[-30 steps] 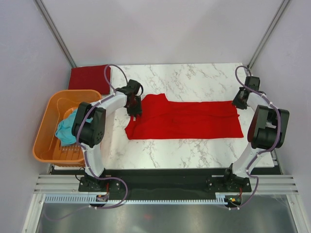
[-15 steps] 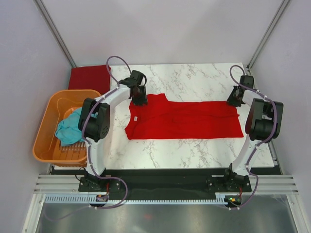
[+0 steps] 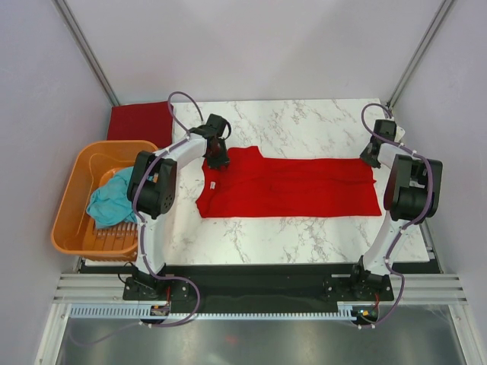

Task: Fold and stack the t-shirts
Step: Fold the tshirt

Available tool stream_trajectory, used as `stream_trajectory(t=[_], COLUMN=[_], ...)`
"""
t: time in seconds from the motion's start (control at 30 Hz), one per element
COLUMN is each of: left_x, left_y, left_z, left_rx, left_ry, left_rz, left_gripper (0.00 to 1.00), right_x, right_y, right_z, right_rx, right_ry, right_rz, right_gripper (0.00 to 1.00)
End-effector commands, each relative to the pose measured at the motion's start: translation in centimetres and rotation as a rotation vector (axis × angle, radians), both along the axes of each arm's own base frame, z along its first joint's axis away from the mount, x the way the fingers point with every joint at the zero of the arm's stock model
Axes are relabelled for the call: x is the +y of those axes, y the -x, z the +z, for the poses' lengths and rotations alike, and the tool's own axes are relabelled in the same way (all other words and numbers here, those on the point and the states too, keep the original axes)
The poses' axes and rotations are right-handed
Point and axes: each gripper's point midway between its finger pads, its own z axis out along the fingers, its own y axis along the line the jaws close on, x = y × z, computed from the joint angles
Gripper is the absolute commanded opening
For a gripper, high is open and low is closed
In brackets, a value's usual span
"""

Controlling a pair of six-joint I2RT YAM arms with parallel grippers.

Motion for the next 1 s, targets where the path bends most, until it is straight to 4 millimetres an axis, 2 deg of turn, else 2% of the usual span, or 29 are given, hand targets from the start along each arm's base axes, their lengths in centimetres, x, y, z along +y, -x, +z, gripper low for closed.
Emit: stream_trajectory(t=[0.0, 0.07, 0.17, 0.2, 0.27, 0.3, 0.33, 0.4, 0.43, 0.47, 0.5, 0.53, 0.57, 0.6, 0.63, 0.67, 0.7, 0.73, 0.77, 0.8, 0.83, 0.87, 0.9, 0.93, 0.97], left_x=[0.9, 0.3, -0.6, -0.6, -1.0, -1.0, -1.8, -2.3, -2.8, -2.9, -2.9, -3.0, -2.7, -2.5, -2.3, -1.8, -1.5, -1.4, -0.7, -0.6, -0.4, 0.1, 0.4, 0.6, 0.8], left_y=[-0.8, -1.6, -2.5, -2.5, -2.2, -2.1, -1.2, -0.2, 0.9, 1.4, 2.3, 3.0, 3.6, 4.1, 5.0, 5.5, 6.0, 7.0, 7.2, 8.5, 9.0, 9.5, 10.3, 10.7, 11.1], left_z=[0.1, 1.9, 6.8, 9.1, 11.6, 12.4, 13.9, 14.9, 15.5, 15.9, 15.4, 15.5, 16.7, 16.8, 16.4, 17.2, 17.5, 16.8, 16.6, 16.3, 15.9, 16.1, 14.9, 14.6, 14.3], left_rx=[-0.013, -0.052, -0.148, -0.193, -0.236, -0.25, -0.258, -0.266, -0.261, -0.265, -0.242, -0.234, -0.257, -0.255, -0.24, -0.258, -0.26, -0.231, -0.22, -0.195, -0.18, -0.183, -0.154, -0.152, -0.151], left_ry=[-0.018, 0.008, 0.062, 0.08, 0.113, 0.119, 0.173, 0.207, 0.243, 0.253, 0.264, 0.285, 0.298, 0.302, 0.311, 0.32, 0.331, 0.355, 0.368, 0.401, 0.416, 0.425, 0.423, 0.421, 0.416], left_rz=[0.051, 0.022, -0.02, -0.025, -0.053, -0.064, -0.106, -0.151, -0.188, -0.211, -0.222, -0.237, -0.243, -0.249, -0.26, -0.266, -0.267, -0.275, -0.253, -0.259, -0.256, -0.246, -0.239, -0.24, -0.244], left_gripper=[0.38, 0.38, 0.4, 0.42, 0.45, 0.45, 0.46, 0.45, 0.46, 0.45, 0.45, 0.45, 0.45, 0.45, 0.45, 0.45, 0.45, 0.45, 0.45, 0.45, 0.45, 0.45, 0.45, 0.45, 0.45], right_x=[-1.7, -1.0, 0.4, 1.4, 2.8, 4.9, 6.1, 10.0, 13.0, 14.7, 17.5, 19.0, 20.0, 23.2, 24.7, 26.2, 28.5, 29.6, 30.7, 32.3, 33.1, 34.5, 35.1, 35.7, 36.8], right_y=[1.5, 0.4, -1.3, -1.7, -1.9, -2.2, -2.3, -2.8, -2.7, -2.9, -2.7, -2.7, -3.1, -2.8, -2.9, -3.3, -3.3, -3.5, -4.5, -4.5, -4.9, -5.8, -6.3, -6.7, -7.6], right_z=[0.0, 1.1, 4.3, 5.3, 7.5, 8.6, 9.0, 9.9, 10.2, 10.5, 10.3, 10.1, 10.4, 10.3, 9.6, 10.1, 9.1, 8.7, 9.5, 7.8, 7.5, 8.4, 6.8, 6.3, 7.1], right_rx=[0.032, -0.008, -0.086, -0.107, -0.146, -0.173, -0.181, -0.212, -0.23, -0.238, -0.226, -0.218, -0.225, -0.217, -0.207, -0.227, -0.212, -0.212, -0.236, -0.205, -0.204, -0.232, -0.218, -0.217, -0.242], right_ry=[0.05, 0.019, -0.007, -0.019, -0.036, -0.073, -0.095, -0.169, -0.253, -0.277, -0.284, -0.286, -0.275, -0.282, -0.289, -0.295, -0.308, -0.317, -0.315, -0.334, -0.347, -0.339, -0.348, -0.352, -0.349], right_rz=[-0.077, -0.03, 0.067, 0.11, 0.177, 0.268, 0.314, 0.459, 0.569, 0.63, 0.711, 0.754, 0.787, 0.865, 0.912, 0.955, 1.005, 1.025, 1.043, 1.062, 1.065, 1.082, 1.083, 1.085, 1.095], right_gripper=[0.26, 0.27, 0.3, 0.3, 0.31, 0.31, 0.32, 0.35, 0.38, 0.39, 0.41, 0.42, 0.43, 0.44, 0.46, 0.47, 0.48, 0.51, 0.52, 0.53, 0.54, 0.54, 0.55, 0.54, 0.55])
